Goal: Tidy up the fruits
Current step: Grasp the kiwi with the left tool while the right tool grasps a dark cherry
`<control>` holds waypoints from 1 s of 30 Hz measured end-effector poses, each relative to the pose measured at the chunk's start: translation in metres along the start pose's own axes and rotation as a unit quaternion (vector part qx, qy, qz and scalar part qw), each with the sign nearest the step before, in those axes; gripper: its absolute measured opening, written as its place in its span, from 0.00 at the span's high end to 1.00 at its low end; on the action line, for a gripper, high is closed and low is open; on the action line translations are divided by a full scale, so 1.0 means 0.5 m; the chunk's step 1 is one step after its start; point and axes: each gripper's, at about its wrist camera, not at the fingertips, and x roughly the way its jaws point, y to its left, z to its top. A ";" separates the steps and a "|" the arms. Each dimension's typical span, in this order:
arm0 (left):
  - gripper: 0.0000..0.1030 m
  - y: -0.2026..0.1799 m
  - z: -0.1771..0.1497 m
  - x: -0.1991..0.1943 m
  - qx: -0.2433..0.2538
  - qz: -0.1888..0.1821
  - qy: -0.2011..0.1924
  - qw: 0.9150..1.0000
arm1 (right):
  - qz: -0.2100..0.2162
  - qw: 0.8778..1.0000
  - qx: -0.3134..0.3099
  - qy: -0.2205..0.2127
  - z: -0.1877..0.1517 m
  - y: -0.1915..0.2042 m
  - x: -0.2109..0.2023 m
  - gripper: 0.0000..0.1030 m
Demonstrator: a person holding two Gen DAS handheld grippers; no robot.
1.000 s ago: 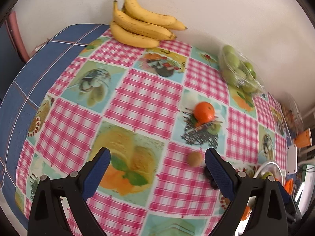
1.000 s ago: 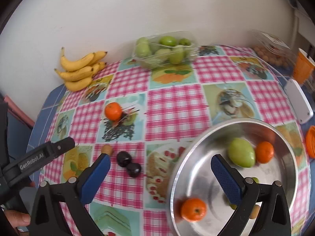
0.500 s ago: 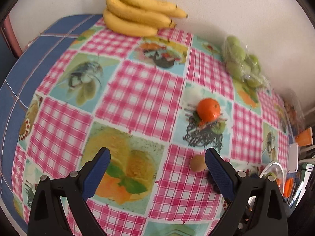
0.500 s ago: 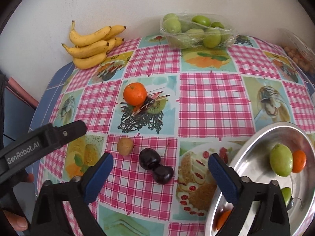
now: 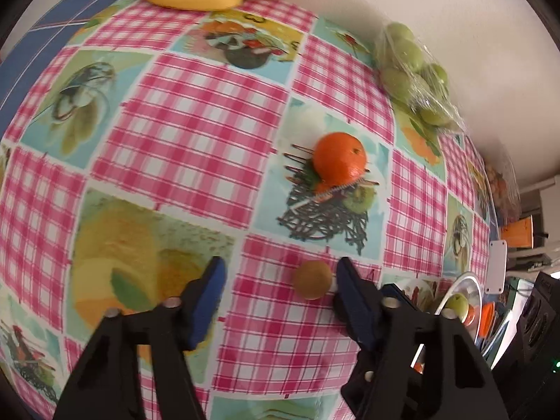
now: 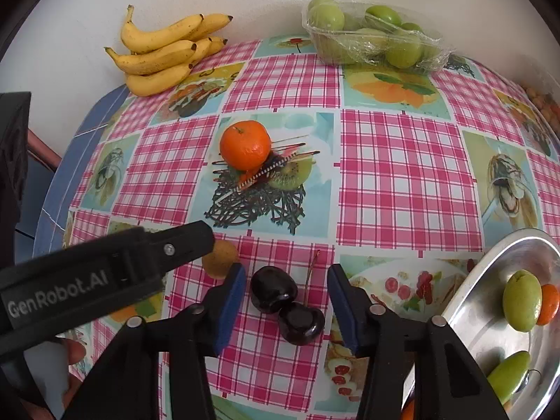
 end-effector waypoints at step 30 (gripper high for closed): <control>0.74 -0.012 -0.009 -0.072 0.009 -0.028 -0.033 0.999 | 0.017 1.000 0.007 -0.018 0.005 0.010 -0.045 0.70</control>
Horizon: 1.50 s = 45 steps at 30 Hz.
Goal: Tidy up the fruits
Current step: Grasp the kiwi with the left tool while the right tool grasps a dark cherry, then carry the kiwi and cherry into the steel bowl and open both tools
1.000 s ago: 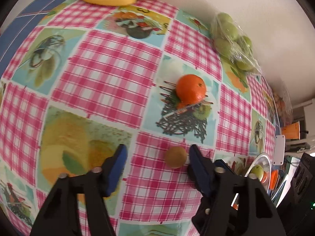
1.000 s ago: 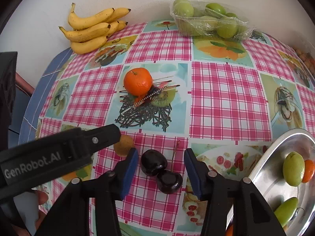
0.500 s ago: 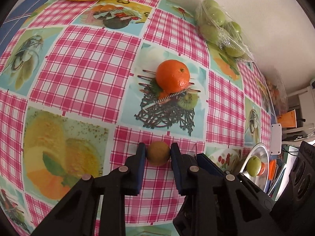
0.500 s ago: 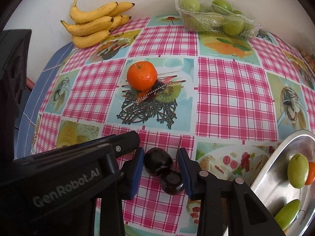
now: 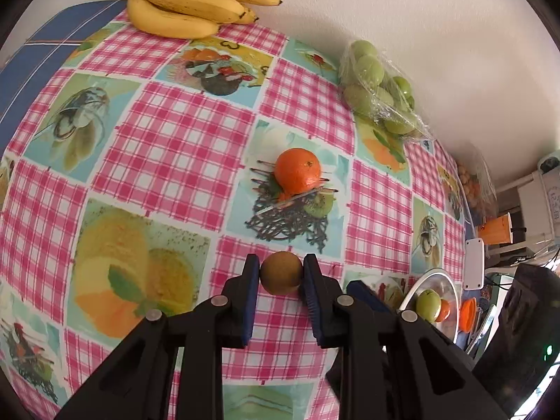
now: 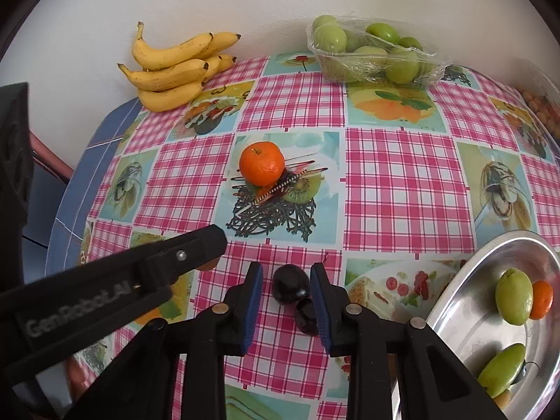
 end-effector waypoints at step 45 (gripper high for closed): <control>0.74 -0.005 0.002 -0.021 -0.009 0.025 -0.016 1.000 | -0.030 0.998 0.041 0.027 -0.017 0.000 -0.030 0.70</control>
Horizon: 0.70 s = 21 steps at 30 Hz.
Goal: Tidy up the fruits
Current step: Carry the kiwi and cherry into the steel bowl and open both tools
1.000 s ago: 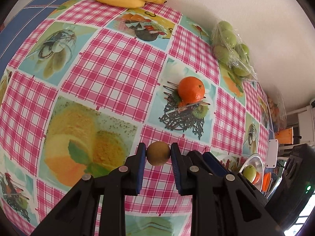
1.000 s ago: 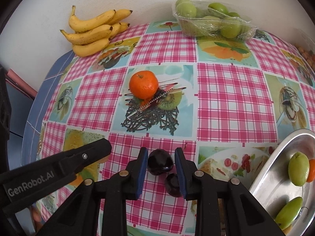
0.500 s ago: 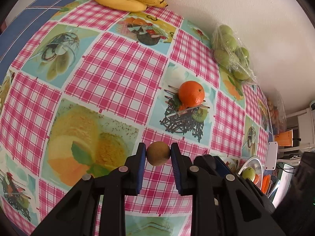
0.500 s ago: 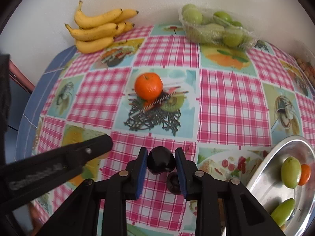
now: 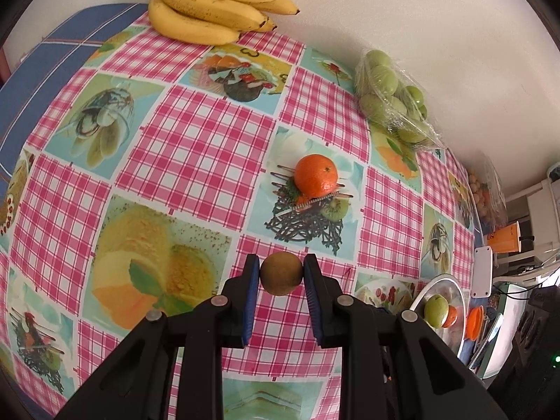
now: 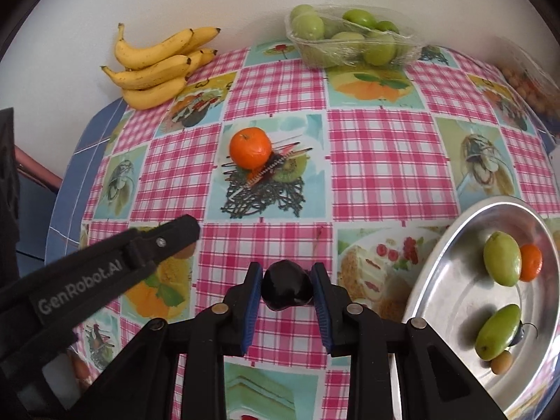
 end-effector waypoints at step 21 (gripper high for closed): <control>0.74 -0.250 -0.094 0.017 0.139 -0.034 0.032 0.989 | -0.046 0.983 0.172 -0.032 -0.013 -0.292 -0.106 0.70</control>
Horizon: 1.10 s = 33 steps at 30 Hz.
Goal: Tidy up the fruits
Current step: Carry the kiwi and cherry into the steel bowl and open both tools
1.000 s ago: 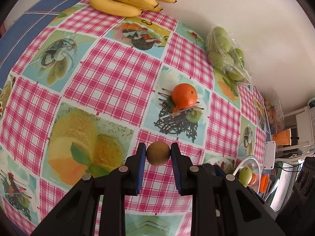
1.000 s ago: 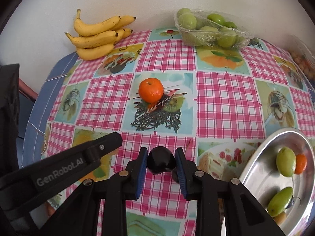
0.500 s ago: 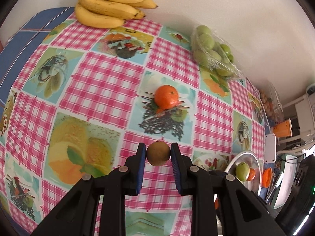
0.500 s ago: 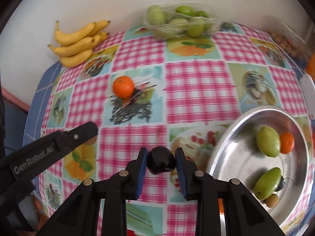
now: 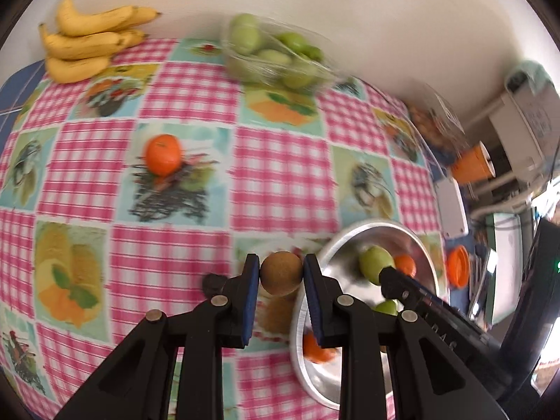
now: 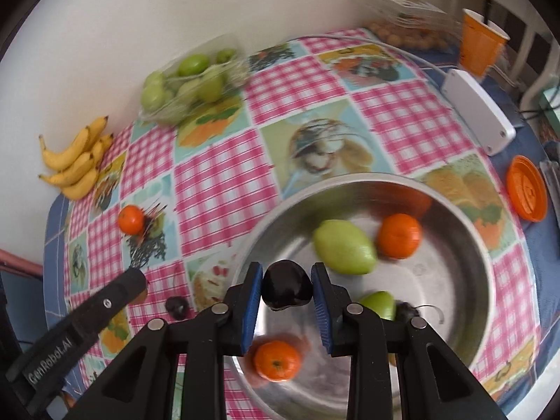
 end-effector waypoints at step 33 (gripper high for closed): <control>0.74 -0.070 -0.051 0.108 0.037 -0.019 0.070 0.997 | -0.010 0.998 0.048 0.042 -0.004 -0.086 0.052 0.69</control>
